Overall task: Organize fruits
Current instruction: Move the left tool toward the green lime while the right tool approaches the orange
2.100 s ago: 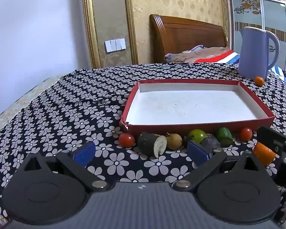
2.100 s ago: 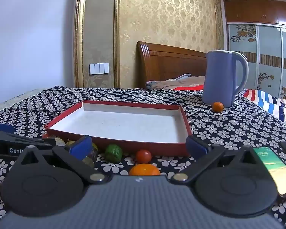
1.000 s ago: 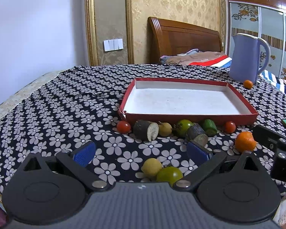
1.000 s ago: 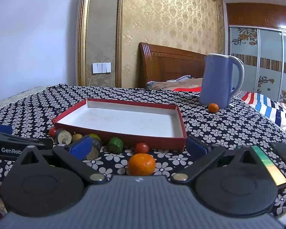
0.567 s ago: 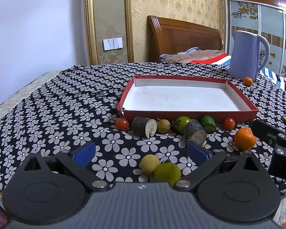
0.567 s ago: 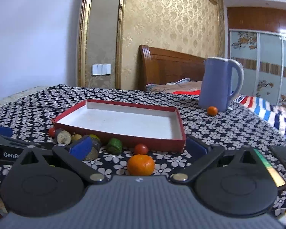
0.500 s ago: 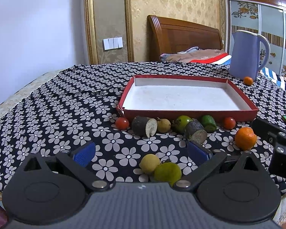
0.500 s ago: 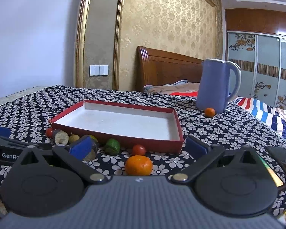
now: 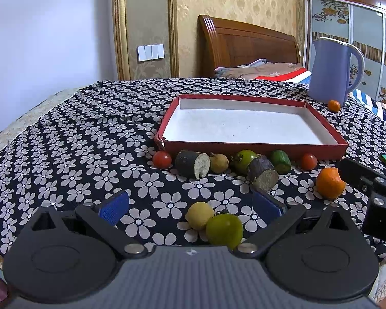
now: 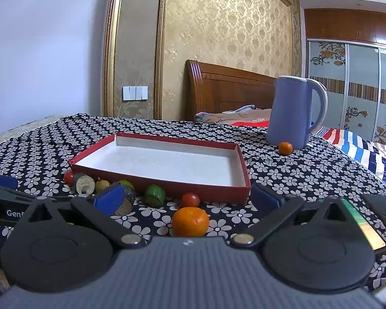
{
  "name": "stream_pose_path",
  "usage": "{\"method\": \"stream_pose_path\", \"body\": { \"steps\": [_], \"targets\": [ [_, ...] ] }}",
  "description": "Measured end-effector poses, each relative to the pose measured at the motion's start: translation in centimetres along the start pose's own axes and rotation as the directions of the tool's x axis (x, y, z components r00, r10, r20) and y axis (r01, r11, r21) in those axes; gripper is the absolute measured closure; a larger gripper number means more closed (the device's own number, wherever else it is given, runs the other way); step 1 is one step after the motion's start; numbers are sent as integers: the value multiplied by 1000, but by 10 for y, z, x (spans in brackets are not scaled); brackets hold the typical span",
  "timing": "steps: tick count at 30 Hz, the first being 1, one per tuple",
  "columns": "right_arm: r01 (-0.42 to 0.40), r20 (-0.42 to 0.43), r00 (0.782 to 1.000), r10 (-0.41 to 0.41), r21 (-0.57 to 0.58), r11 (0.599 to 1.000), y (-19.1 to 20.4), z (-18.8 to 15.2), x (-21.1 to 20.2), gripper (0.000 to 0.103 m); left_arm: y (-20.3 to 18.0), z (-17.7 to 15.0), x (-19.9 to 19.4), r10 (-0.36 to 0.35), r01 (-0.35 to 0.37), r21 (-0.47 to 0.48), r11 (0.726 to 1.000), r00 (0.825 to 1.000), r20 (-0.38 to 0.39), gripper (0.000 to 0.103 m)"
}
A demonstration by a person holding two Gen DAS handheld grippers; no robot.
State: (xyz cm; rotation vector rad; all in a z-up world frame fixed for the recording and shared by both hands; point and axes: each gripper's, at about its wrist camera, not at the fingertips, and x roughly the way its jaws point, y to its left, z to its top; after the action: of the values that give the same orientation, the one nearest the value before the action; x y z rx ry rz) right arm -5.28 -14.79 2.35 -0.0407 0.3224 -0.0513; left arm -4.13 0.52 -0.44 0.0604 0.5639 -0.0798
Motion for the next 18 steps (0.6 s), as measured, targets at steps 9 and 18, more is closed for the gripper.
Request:
{"method": "stream_pose_path", "body": {
  "steps": [9,18],
  "targets": [
    [2,2,1000,-2,-1,1000,-1,-3,1,0,-3,-3,-1,0,0,18,1000,1000,4,0],
    [-4,-23,1000,4,-2,1000,-7,-4,4,0,6,-14,-5,-33,33,35,999,999,-3,0]
  ]
}}
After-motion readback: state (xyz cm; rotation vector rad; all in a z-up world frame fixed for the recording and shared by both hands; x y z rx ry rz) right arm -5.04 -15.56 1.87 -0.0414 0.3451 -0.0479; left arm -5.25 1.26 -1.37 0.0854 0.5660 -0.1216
